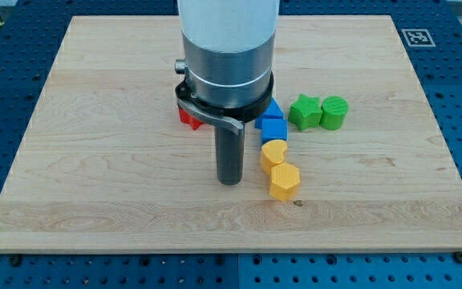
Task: Move the yellow hexagon right bottom of the board
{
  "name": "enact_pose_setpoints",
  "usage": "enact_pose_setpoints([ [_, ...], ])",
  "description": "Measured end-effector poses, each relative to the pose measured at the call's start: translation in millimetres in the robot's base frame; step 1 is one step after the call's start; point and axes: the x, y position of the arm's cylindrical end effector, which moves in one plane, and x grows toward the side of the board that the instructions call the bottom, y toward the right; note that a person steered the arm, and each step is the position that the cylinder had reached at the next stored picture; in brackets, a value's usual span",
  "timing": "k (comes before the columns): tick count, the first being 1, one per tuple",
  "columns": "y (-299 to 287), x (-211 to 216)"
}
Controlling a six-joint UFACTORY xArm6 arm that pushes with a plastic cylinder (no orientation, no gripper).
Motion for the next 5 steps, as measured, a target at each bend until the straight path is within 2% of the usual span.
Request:
enact_pose_setpoints([
  [2, 7.7, 10.0],
  [5, 52.5, 14.4],
])
